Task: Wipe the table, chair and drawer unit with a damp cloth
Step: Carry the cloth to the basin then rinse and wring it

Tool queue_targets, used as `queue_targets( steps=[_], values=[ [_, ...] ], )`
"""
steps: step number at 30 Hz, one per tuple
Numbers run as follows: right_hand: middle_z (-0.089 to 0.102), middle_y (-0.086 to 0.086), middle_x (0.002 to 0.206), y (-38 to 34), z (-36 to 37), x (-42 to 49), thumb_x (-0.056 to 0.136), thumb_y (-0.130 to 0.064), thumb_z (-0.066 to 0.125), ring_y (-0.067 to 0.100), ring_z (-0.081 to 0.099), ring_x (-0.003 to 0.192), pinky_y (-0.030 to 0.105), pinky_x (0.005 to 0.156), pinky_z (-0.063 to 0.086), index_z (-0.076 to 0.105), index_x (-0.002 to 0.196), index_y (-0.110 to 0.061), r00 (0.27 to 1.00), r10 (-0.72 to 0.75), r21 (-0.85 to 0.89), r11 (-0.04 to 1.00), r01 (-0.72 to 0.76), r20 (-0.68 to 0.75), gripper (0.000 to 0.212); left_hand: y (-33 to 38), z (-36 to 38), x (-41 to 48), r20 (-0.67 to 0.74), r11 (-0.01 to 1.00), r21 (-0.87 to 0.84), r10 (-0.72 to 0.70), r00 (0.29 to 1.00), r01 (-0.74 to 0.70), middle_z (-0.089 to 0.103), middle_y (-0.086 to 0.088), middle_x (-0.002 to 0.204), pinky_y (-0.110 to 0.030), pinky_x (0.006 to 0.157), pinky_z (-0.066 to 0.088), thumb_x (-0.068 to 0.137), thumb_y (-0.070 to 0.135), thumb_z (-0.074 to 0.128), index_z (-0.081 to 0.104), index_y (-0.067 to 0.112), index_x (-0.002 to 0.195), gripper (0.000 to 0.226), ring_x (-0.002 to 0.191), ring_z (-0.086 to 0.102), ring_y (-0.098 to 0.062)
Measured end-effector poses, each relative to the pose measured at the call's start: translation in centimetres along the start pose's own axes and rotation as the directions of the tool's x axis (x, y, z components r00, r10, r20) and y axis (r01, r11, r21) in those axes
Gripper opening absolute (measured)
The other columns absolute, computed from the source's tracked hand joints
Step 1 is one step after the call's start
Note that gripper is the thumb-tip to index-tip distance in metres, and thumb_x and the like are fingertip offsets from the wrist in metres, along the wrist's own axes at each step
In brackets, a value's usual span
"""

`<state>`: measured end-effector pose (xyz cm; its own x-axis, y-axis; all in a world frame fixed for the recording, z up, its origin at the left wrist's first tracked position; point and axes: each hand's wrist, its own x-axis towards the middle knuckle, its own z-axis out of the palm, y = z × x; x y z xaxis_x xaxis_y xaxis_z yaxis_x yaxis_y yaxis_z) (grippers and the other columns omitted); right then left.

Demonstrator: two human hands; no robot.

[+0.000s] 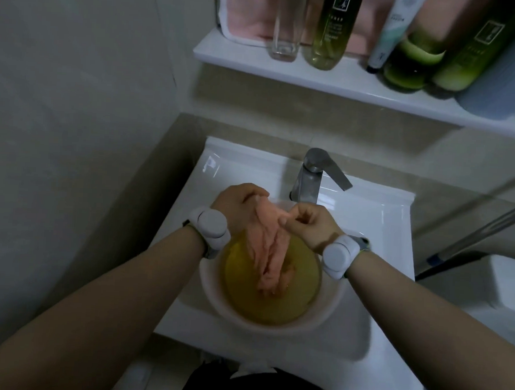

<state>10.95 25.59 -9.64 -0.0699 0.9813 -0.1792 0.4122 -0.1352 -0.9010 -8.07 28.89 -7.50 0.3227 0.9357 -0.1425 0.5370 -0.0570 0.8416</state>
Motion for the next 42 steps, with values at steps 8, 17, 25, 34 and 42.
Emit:
queue_targets(
  steps=[8,17,25,34,42],
  values=[
    [0.052,0.006,0.070,-1.9,-2.4,0.3,0.087,-0.017,0.065,0.019,0.050,0.068,0.034,0.068,0.043,0.057,0.088,-0.015,0.984,-0.084,-0.070,0.993,0.096,0.159,0.008,1.3,-0.9,0.1,0.035,0.967,0.227,0.110,0.993,-0.115,0.054,0.000,0.081,-0.021,0.067,0.041,0.089,0.026,0.057,0.051,0.016,0.086,0.012,0.075,0.049,-0.015],
    [0.071,0.016,0.090,-1.4,-2.3,0.7,0.078,-0.028,0.075,0.028,0.065,0.082,0.035,0.079,0.052,0.069,0.090,0.000,0.905,0.171,-0.502,0.863,0.052,0.389,0.031,1.6,-2.6,0.1,-0.080,0.968,0.200,0.169,0.982,-0.150,0.055,-0.003,0.083,-0.017,0.067,0.040,0.093,0.021,0.048,0.053,0.011,0.093,0.011,0.072,0.048,-0.010],
    [0.057,-0.002,0.097,-0.1,-2.5,0.0,0.083,-0.036,0.065,0.022,0.055,0.095,0.024,0.075,0.034,0.063,0.108,-0.020,0.930,0.236,-0.762,0.644,0.069,0.283,0.029,-0.8,-3.7,-0.5,-0.165,0.982,0.173,0.100,0.981,-0.071,0.051,0.002,0.071,-0.016,0.061,0.037,0.091,0.010,0.049,0.053,0.009,0.085,0.008,0.063,0.043,-0.001],
    [0.063,0.006,0.103,-0.4,-2.2,-0.8,0.093,-0.012,0.055,0.021,0.058,0.093,0.038,0.087,0.048,0.058,0.115,-0.014,0.994,0.055,-0.198,0.979,-0.036,0.091,0.023,-2.3,-4.1,-2.3,-0.149,0.990,0.126,-0.051,0.988,0.070,0.054,0.001,0.080,-0.027,0.075,0.040,0.091,0.020,0.054,0.056,0.012,0.087,0.009,0.078,0.051,-0.016],
    [0.067,0.021,0.091,-6.1,0.3,0.2,0.081,-0.010,0.071,0.031,0.065,0.088,0.047,0.089,0.053,0.068,0.100,-0.009,0.989,-0.006,-0.062,0.998,0.015,0.148,0.019,0.6,-0.8,-1.8,-0.018,0.992,0.057,0.116,0.993,-0.115,0.049,0.002,0.128,-0.028,0.099,0.033,0.089,0.032,0.056,0.056,0.028,0.089,0.004,0.120,0.044,-0.013]
  ],
)
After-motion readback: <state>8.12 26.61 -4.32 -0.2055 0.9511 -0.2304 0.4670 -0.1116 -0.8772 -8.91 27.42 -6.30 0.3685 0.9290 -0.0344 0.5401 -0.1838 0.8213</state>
